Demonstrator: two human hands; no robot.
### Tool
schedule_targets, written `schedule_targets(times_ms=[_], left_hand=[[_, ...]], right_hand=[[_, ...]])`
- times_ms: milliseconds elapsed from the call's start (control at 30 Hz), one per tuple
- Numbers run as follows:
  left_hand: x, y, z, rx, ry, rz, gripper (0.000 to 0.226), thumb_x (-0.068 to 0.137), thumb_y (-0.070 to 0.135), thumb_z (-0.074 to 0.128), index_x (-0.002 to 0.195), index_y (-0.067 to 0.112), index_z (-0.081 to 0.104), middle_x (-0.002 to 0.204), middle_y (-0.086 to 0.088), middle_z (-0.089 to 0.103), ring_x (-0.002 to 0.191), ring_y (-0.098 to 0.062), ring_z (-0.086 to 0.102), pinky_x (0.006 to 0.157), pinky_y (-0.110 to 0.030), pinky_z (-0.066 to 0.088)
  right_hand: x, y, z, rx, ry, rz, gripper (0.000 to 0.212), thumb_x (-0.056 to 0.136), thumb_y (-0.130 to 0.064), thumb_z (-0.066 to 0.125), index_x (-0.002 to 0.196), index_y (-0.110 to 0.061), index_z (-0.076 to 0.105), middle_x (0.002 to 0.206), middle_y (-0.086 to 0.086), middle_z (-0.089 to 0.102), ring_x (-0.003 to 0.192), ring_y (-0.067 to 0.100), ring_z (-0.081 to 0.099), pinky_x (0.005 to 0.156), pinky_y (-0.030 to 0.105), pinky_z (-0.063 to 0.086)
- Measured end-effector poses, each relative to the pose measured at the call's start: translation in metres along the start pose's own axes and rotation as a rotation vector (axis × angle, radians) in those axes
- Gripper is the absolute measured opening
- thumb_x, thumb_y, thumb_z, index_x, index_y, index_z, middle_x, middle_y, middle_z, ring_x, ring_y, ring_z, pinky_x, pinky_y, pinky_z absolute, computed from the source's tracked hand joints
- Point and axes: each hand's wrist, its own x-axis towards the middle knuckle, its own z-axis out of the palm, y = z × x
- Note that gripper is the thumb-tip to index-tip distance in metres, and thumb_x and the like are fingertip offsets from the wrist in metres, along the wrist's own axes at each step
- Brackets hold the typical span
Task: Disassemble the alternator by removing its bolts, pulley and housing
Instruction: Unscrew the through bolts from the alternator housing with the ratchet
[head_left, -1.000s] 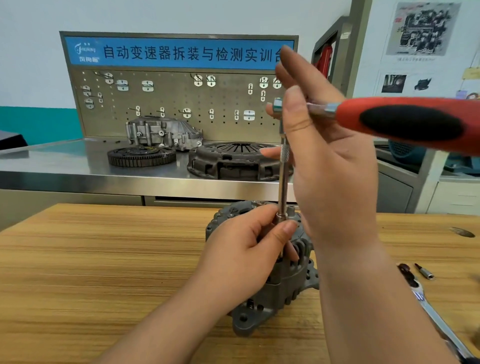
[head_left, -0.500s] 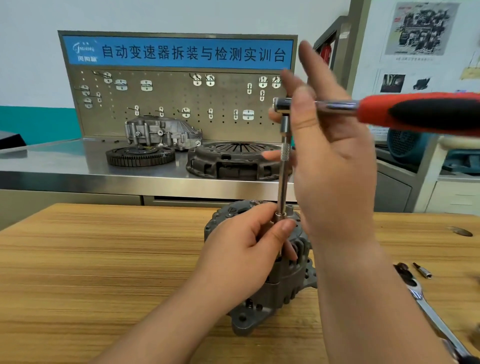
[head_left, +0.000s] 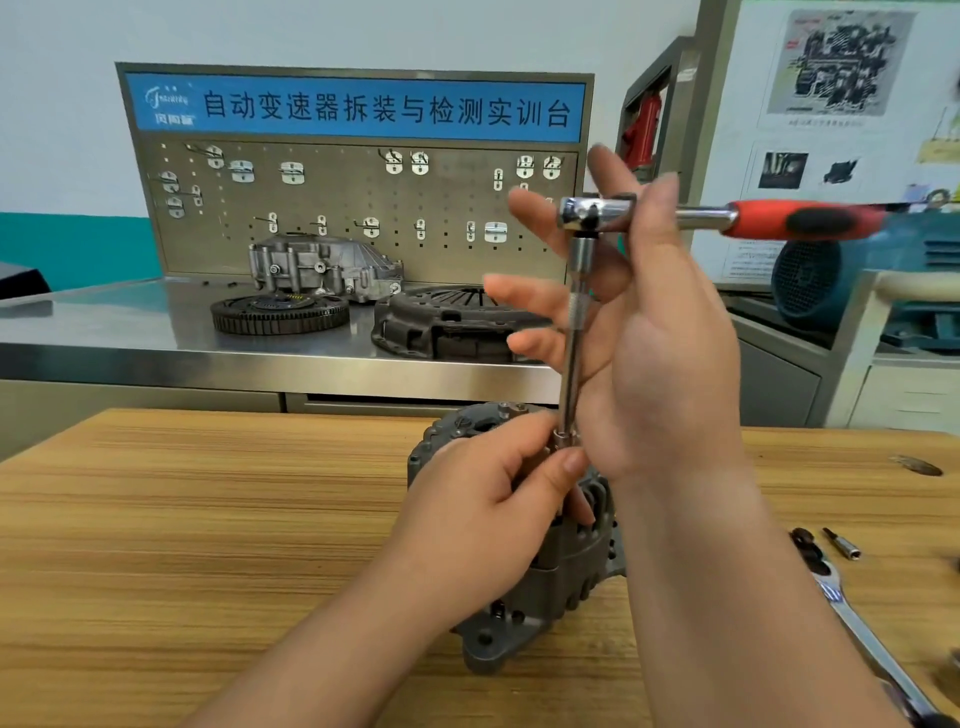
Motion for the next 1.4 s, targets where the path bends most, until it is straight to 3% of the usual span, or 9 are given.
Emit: schedule_targets(times_ms=[167,300,400,533,700,867,1000,1200,1400], left_hand=[[0.001,-0.001,0.002,0.006,-0.002,-0.057,0.028,0.083,0.05,0.044,0.102,0.041,0.062,0.089,0.021,0.072,0.085,-0.008,0.067,0.078,-0.048,0.056],[-0.001,0.0,0.001,0.003,0.016,-0.043,0.028,0.084,0.049,0.045,0.097,0.034,0.065,0.084,0.019,0.071,0.078,-0.012,0.067,0.072,-0.049,0.055],[-0.002,0.002,0.0,0.018,0.008,0.0,0.034,0.086,0.055,0.042,0.09,0.029,0.063,0.076,0.019,0.068,0.069,-0.014,0.064,0.066,-0.049,0.053],[-0.002,0.002,-0.002,0.043,-0.004,0.036,0.033,0.086,0.054,0.041,0.082,0.028,0.06,0.067,0.022,0.063,0.063,-0.007,0.058,0.059,-0.036,0.05],[-0.001,0.001,-0.001,0.071,0.009,-0.039,0.023,0.094,0.042,0.047,0.088,0.027,0.064,0.073,0.026,0.066,0.068,-0.006,0.061,0.064,-0.04,0.053],[-0.002,0.003,-0.001,0.021,-0.014,-0.059,0.028,0.092,0.044,0.048,0.095,0.024,0.068,0.087,0.018,0.072,0.082,-0.019,0.067,0.074,-0.05,0.055],[-0.001,0.003,-0.001,0.005,-0.009,-0.016,0.041,0.083,0.059,0.042,0.096,0.028,0.066,0.085,0.018,0.071,0.077,-0.015,0.067,0.071,-0.049,0.054],[-0.001,0.001,-0.002,-0.001,-0.014,0.037,0.035,0.084,0.058,0.038,0.094,0.031,0.059,0.081,0.018,0.069,0.071,-0.016,0.064,0.068,-0.05,0.053],[0.001,0.001,0.0,0.005,-0.006,-0.054,0.024,0.085,0.046,0.043,0.101,0.041,0.061,0.089,0.02,0.072,0.083,-0.021,0.068,0.075,-0.05,0.055]], right_hand=[[0.001,-0.001,0.001,-0.449,-0.099,-0.412,0.039,0.1,-0.014,0.047,0.132,-0.035,0.04,0.127,-0.016,0.057,0.111,0.024,0.063,0.079,0.037,0.058],[-0.001,0.0,0.004,-0.252,-0.111,-0.328,0.041,0.101,-0.016,0.039,0.143,-0.02,0.036,0.125,0.01,0.061,0.07,0.034,0.066,0.053,0.021,0.05],[-0.001,0.001,0.0,-0.088,0.009,-0.157,0.036,0.103,-0.034,0.03,0.132,-0.023,0.048,0.131,-0.002,0.062,0.066,0.022,0.072,0.05,0.022,0.053],[0.003,-0.002,-0.006,0.105,0.024,0.04,0.051,0.104,-0.047,0.017,0.125,-0.016,0.052,0.101,0.003,0.075,0.056,0.017,0.068,0.046,0.02,0.05],[-0.001,0.003,0.0,-0.144,0.071,-0.207,0.032,0.102,-0.033,0.039,0.126,-0.022,0.056,0.117,0.002,0.069,0.071,0.018,0.07,0.049,0.022,0.051],[-0.002,0.007,0.002,-0.483,0.051,-0.572,0.039,0.097,-0.017,0.052,0.135,-0.018,0.046,0.119,-0.006,0.061,0.094,0.031,0.067,0.079,0.049,0.054],[-0.003,0.004,0.005,-0.219,0.094,-0.336,0.036,0.099,-0.026,0.042,0.135,-0.022,0.049,0.133,-0.001,0.06,0.07,0.02,0.071,0.049,0.021,0.052],[0.001,0.0,-0.001,0.12,-0.002,0.042,0.048,0.104,-0.044,0.019,0.128,-0.014,0.049,0.101,0.004,0.075,0.053,0.017,0.067,0.043,0.02,0.048],[-0.003,0.006,0.004,-0.225,0.057,-0.295,0.031,0.099,-0.027,0.044,0.128,-0.027,0.053,0.121,0.004,0.066,0.075,0.018,0.071,0.051,0.02,0.051]])
